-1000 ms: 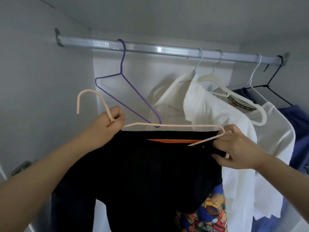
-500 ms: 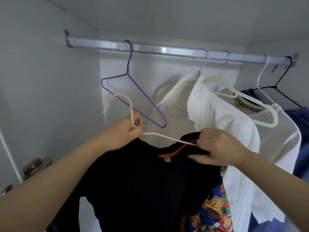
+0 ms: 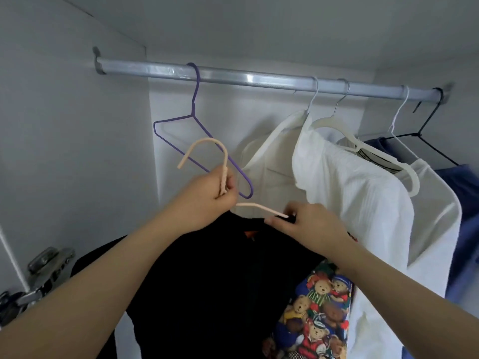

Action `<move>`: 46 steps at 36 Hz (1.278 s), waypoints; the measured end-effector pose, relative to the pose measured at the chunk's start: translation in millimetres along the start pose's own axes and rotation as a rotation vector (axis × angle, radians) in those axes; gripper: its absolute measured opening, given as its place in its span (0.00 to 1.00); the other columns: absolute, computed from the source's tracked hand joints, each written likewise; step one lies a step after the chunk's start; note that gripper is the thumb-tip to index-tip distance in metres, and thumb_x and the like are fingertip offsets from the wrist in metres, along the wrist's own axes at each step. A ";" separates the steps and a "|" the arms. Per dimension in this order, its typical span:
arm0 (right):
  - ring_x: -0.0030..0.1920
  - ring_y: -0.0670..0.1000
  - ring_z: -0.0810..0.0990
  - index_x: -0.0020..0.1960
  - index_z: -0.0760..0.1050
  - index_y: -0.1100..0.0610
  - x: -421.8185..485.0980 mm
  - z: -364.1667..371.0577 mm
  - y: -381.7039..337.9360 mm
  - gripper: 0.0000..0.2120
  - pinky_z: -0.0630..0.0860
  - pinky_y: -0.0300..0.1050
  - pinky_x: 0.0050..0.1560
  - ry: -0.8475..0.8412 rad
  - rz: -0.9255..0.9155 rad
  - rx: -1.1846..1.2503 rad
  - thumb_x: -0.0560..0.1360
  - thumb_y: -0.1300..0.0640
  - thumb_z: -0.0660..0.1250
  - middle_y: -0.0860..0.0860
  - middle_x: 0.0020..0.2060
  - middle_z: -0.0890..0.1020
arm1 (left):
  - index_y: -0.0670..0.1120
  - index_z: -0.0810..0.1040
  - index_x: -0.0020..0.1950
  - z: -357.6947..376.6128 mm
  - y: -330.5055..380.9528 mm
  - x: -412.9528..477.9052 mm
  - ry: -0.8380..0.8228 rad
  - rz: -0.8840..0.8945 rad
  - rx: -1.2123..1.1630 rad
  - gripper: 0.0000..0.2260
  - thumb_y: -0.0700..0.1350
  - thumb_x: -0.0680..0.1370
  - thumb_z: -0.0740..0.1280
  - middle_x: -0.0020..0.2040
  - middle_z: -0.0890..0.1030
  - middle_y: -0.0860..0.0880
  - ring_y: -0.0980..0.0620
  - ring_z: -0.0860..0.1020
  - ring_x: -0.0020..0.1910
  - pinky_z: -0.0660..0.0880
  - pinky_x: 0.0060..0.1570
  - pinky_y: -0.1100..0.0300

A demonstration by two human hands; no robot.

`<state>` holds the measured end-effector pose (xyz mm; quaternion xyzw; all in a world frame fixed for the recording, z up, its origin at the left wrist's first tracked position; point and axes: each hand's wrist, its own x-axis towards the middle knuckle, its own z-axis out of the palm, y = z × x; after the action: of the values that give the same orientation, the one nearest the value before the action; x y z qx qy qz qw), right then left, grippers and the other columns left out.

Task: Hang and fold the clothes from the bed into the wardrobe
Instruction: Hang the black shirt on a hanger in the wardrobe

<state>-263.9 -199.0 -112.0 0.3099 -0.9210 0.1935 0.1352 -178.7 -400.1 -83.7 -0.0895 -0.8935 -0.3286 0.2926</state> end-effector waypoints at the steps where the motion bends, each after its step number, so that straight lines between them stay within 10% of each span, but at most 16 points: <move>1: 0.30 0.44 0.72 0.36 0.70 0.51 -0.4 3.4 -0.5 0.23 0.62 0.39 0.27 0.011 0.004 -0.011 0.68 0.31 0.60 0.45 0.27 0.72 | 0.53 0.65 0.37 2.0 1.4 0.6 -0.009 0.007 0.022 0.12 0.41 0.76 0.64 0.27 0.69 0.55 0.66 0.70 0.28 0.66 0.30 0.73; 14: 0.25 0.43 0.69 0.25 0.66 0.54 -3.2 -5.3 12.0 0.22 0.65 0.39 0.28 0.264 0.099 0.325 0.65 0.41 0.72 0.45 0.19 0.68 | 0.53 0.70 0.43 -3.2 -26.9 -11.3 -0.198 0.073 0.345 0.10 0.59 0.74 0.64 0.32 0.72 0.57 0.59 0.71 0.33 0.65 0.33 0.62; 22: 0.26 0.43 0.69 0.30 0.71 0.58 -4.5 -16.4 30.2 0.18 0.65 0.34 0.29 0.304 0.086 0.416 0.66 0.48 0.75 0.46 0.24 0.72 | 0.57 0.67 0.36 -9.3 -59.7 -34.9 -0.036 0.029 0.457 0.14 0.64 0.75 0.54 0.32 0.70 0.57 0.58 0.71 0.34 0.67 0.34 0.61; 30: 0.27 0.49 0.73 0.33 0.73 0.57 -25.6 -24.0 57.7 0.29 0.65 0.41 0.29 0.102 0.004 0.149 0.67 0.32 0.52 0.49 0.23 0.73 | 0.56 0.72 0.40 -25.7 -58.0 -31.5 0.249 -0.028 0.325 0.06 0.51 0.75 0.67 0.37 0.73 0.56 0.55 0.72 0.36 0.67 0.34 0.59; 46: 0.24 0.45 0.70 0.37 0.74 0.71 -42.2 -34.8 49.0 0.35 0.66 0.34 0.27 -0.169 0.150 0.532 0.62 0.34 0.63 0.49 0.23 0.71 | 0.59 0.75 0.39 -9.0 -47.4 -20.1 -0.062 -0.080 0.020 0.14 0.39 0.74 0.69 0.41 0.78 0.54 0.59 0.75 0.41 0.68 0.40 0.71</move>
<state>-257.4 -125.9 -110.0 0.2807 -0.8662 0.4112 -0.0425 -174.9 -441.6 -115.2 -0.0607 -0.9082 -0.3284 0.2522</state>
